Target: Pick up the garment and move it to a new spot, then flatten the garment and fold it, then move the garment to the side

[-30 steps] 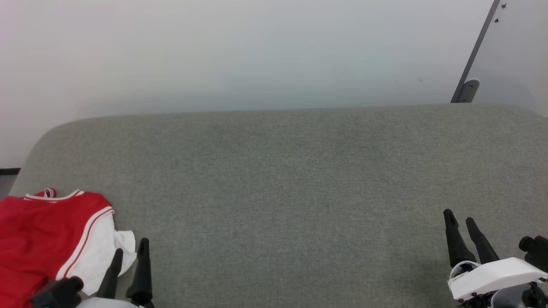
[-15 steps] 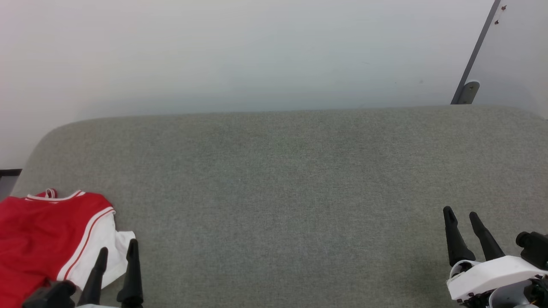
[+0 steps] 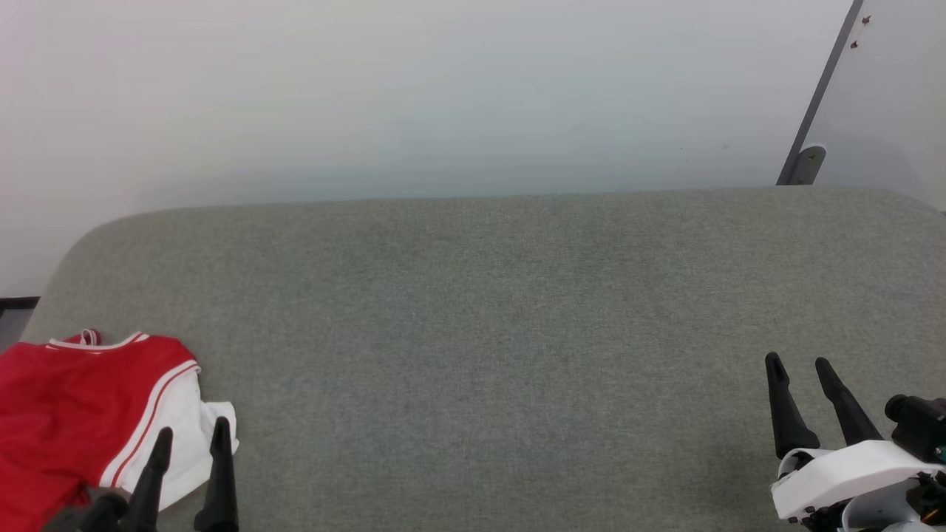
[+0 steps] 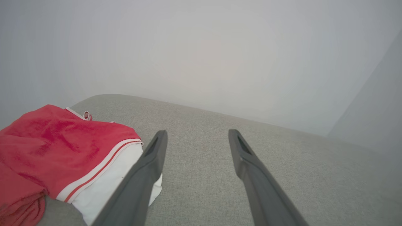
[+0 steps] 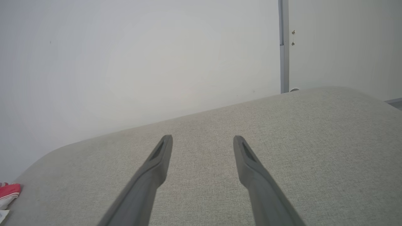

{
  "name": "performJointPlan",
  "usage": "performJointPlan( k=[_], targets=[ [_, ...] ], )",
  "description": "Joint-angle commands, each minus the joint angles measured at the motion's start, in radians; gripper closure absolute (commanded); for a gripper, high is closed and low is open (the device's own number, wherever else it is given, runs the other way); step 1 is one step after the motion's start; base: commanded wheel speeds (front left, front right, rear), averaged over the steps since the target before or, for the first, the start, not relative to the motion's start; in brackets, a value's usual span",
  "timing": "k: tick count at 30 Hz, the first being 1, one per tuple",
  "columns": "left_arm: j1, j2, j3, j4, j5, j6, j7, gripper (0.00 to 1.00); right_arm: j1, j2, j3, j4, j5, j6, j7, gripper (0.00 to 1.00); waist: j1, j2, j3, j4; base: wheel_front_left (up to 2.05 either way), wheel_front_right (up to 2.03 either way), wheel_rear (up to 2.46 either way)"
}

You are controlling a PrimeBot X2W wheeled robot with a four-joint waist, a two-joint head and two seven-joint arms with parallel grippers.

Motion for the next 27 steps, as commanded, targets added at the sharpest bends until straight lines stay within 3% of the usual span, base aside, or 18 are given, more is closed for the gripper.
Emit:
performJointPlan(
  k=[1,27],
  targets=[
    [0.011,0.008,0.004,-0.008,0.023,-0.007,-0.010,0.00,-0.007,-0.006,0.000,-0.010,-0.026,-0.001,-0.008,0.00,0.0000,-0.0001,-0.001,0.000,0.00,0.00,0.00],
    [0.051,0.026,0.012,-0.025,0.155,-0.023,-0.050,0.00,0.009,-0.010,0.016,-0.030,-0.172,-0.001,-0.025,0.00,0.0000,-0.0001,-0.020,0.000,0.00,0.00,0.00]
  ],
)
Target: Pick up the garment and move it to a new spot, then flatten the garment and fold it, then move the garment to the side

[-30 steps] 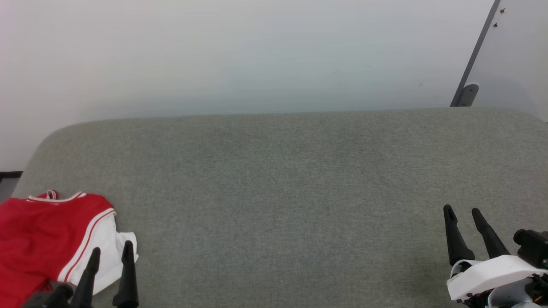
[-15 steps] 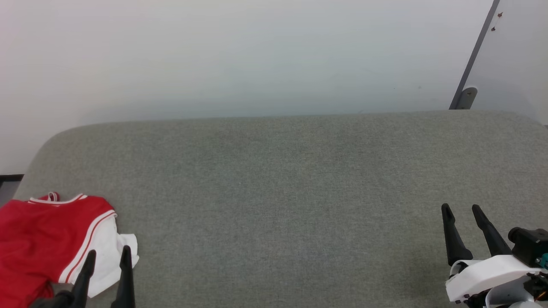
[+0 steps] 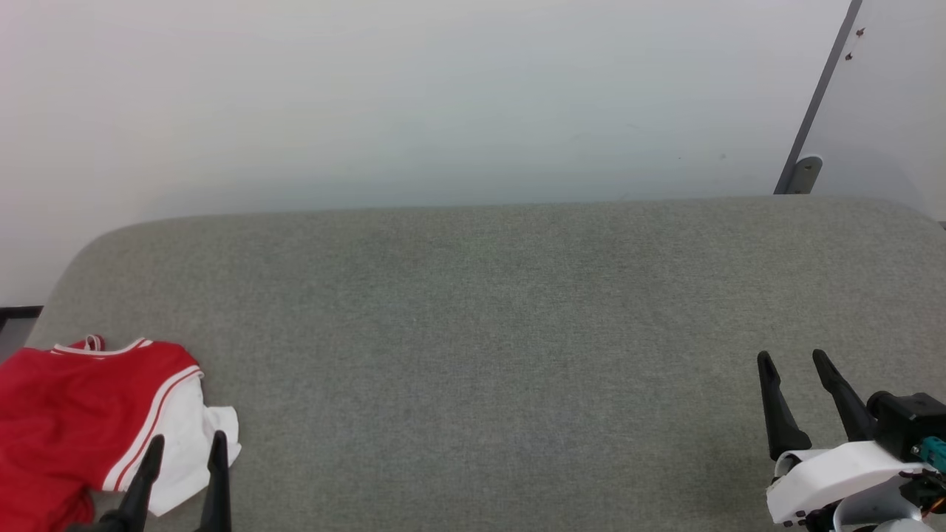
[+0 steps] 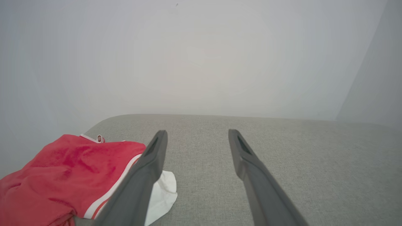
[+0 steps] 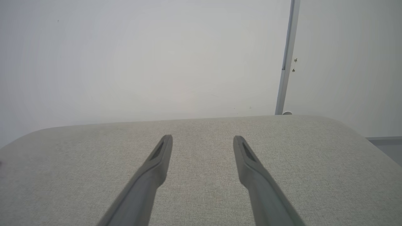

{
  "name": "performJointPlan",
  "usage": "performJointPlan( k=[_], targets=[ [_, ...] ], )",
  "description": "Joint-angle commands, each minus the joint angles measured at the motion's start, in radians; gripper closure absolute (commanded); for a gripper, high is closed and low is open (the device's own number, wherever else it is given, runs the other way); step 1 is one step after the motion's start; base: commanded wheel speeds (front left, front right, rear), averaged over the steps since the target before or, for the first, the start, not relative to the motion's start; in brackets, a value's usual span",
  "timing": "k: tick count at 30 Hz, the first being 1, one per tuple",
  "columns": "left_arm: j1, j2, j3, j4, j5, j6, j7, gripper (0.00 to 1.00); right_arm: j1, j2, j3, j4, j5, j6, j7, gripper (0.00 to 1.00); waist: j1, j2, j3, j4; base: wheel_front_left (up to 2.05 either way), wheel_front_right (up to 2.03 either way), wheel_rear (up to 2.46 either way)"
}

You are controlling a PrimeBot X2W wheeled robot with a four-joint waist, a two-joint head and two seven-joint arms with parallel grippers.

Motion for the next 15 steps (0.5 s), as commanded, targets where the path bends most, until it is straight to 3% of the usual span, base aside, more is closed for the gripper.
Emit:
performJointPlan(
  k=[1,15],
  targets=[
    [0.005,0.002,0.000,-0.002,-0.001,-0.004,0.000,0.00,0.006,-0.004,0.004,-0.003,0.001,-0.001,-0.007,0.00,0.0000,0.0000,0.000,0.000,0.00,0.00,0.00],
    [0.008,0.008,0.003,-0.003,-0.038,-0.004,0.017,0.00,0.017,-0.001,0.015,-0.008,0.016,-0.001,-0.005,0.00,0.0000,0.0000,-0.006,0.023,0.00,0.00,0.00]
  ],
)
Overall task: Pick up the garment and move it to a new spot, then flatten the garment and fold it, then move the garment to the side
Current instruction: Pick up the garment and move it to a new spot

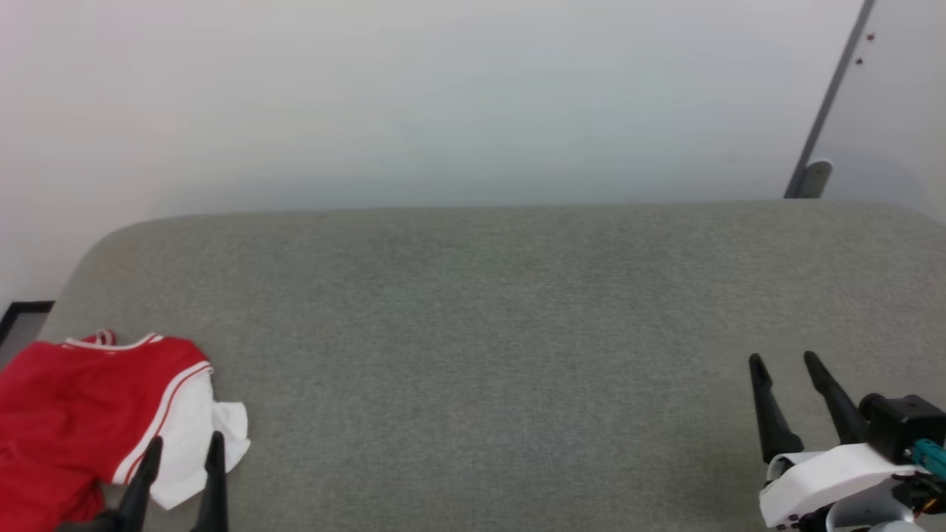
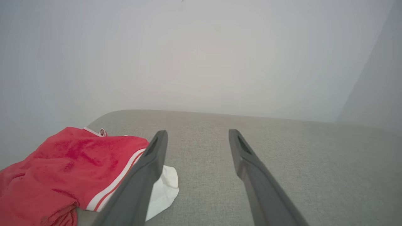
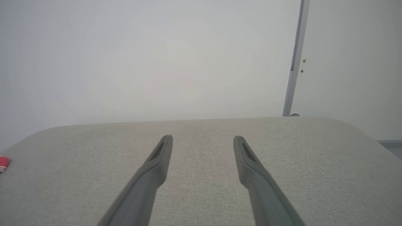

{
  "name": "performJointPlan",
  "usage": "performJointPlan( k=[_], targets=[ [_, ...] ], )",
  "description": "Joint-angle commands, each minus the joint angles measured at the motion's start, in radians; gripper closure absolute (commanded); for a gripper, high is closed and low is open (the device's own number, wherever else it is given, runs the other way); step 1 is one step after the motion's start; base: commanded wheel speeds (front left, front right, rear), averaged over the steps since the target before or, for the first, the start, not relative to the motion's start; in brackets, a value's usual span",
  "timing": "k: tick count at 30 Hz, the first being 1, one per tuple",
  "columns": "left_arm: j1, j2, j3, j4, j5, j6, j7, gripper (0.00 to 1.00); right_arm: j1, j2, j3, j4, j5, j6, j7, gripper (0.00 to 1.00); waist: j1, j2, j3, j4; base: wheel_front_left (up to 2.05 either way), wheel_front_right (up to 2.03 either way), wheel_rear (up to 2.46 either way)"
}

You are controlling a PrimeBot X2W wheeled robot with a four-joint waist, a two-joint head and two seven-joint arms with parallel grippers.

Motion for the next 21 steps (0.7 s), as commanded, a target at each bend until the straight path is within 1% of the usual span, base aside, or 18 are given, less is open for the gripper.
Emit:
performJointPlan(
  k=[1,4,8,15,21],
  targets=[
    [0.005,0.004,0.008,-0.001,-0.012,0.005,0.002,0.00,0.012,-0.004,0.011,-0.003,0.011,-0.001,0.000,0.00,0.0000,-0.0001,-0.004,0.015,0.00,0.00,0.00],
    [0.007,0.007,0.022,-0.003,-0.023,0.013,0.010,0.00,0.006,-0.008,0.035,0.000,0.019,-0.001,0.004,0.00,0.0000,-0.0001,-0.011,0.046,0.00,0.00,0.00],
    [0.018,0.010,0.042,-0.012,-0.033,0.034,0.024,0.00,-0.008,-0.012,0.070,0.010,0.031,-0.001,0.009,0.00,0.0000,-0.0001,-0.024,0.100,0.00,0.00,0.00],
    [0.046,0.033,0.082,-0.045,-0.047,0.063,0.057,0.00,-0.023,-0.011,0.136,0.037,0.064,-0.001,-0.001,0.00,0.0000,-0.0001,-0.056,0.220,0.00,0.00,0.00],
    [0.072,0.055,0.113,-0.079,-0.069,0.074,0.088,0.00,-0.025,-0.006,0.181,0.063,0.083,-0.001,-0.015,0.00,0.0000,-0.0001,-0.076,0.316,0.00,0.00,0.00]
  ],
)
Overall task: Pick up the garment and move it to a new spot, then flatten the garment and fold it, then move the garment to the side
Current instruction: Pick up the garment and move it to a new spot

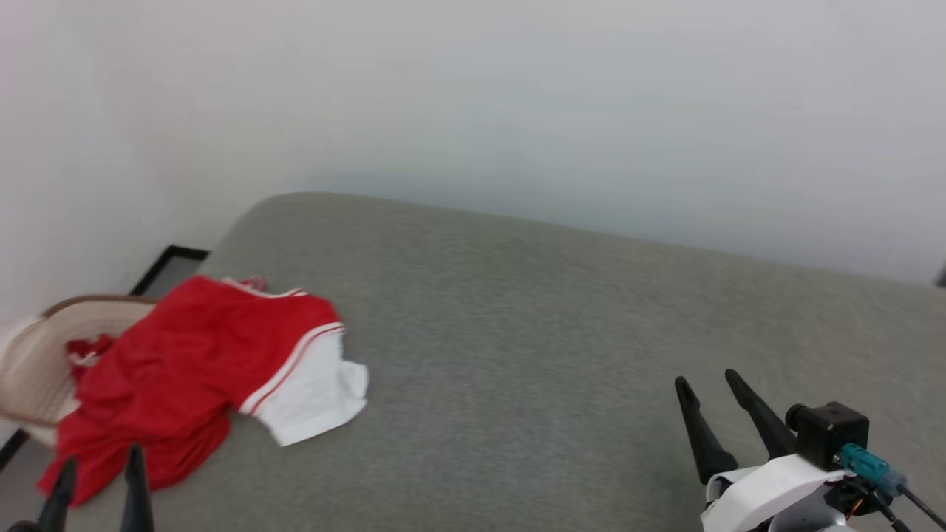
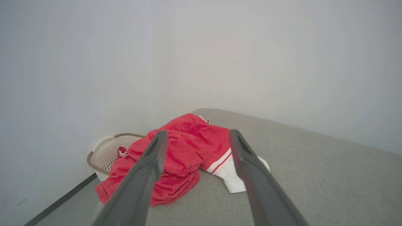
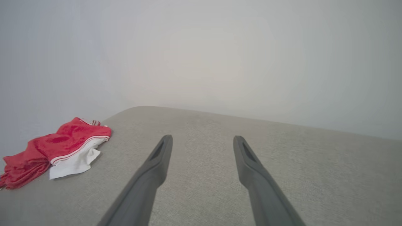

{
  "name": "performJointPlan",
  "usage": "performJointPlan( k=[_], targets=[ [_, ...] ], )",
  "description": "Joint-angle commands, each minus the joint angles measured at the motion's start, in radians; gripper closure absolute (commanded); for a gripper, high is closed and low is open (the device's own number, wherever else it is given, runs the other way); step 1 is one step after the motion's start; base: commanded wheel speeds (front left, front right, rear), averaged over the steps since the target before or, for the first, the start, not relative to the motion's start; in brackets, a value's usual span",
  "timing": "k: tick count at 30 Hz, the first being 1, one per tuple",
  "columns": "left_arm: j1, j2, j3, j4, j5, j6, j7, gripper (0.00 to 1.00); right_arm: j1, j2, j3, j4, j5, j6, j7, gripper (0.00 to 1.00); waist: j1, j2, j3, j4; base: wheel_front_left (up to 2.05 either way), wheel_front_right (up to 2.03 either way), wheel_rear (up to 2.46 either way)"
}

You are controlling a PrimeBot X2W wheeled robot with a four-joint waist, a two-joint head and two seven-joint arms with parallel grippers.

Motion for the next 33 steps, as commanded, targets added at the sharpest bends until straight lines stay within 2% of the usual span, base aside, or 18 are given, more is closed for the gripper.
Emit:
performJointPlan(
  k=[1,6,10,17,22,28,33],
  targets=[
    [0.010,0.004,0.005,-0.008,-0.006,0.008,0.006,0.00,-0.004,0.003,0.012,0.006,0.005,-0.001,-0.007,0.00,-0.0001,-0.0001,-0.031,0.086,0.00,0.00,0.00],
    [0.016,0.007,0.007,-0.025,-0.018,0.014,0.028,0.00,-0.006,0.007,0.023,0.027,0.014,-0.001,-0.022,0.00,-0.0001,-0.0001,-0.035,0.130,0.00,0.00,0.00],
    [0.008,0.018,0.013,-0.032,-0.031,0.009,0.045,0.00,-0.009,0.004,0.033,0.036,0.016,-0.001,-0.027,0.00,-0.0001,-0.0001,-0.028,0.137,0.00,0.00,0.00],
    [-0.059,0.052,0.001,-0.017,-0.070,-0.021,0.105,0.00,-0.017,-0.015,0.041,0.030,0.010,-0.001,-0.013,0.00,-0.0001,-0.0001,0.017,0.104,0.00,0.00,0.00],
    [-0.154,0.093,-0.003,0.020,-0.109,-0.053,0.160,0.00,-0.038,-0.040,0.033,0.001,-0.005,-0.001,0.010,0.00,-0.0001,-0.0001,0.090,0.067,0.00,0.00,0.00],
    [-0.291,0.142,-0.005,0.107,-0.160,-0.094,0.214,0.00,-0.070,-0.064,0.017,-0.047,-0.023,-0.001,0.034,0.00,-0.0001,-0.0001,0.182,0.036,0.00,0.00,0.00],
    [-0.444,0.179,-0.034,0.233,-0.216,-0.129,0.278,0.00,-0.090,-0.080,-0.004,-0.095,-0.037,-0.001,0.060,0.00,-0.0001,-0.0001,0.271,0.016,0.00,0.00,0.00]
  ],
)
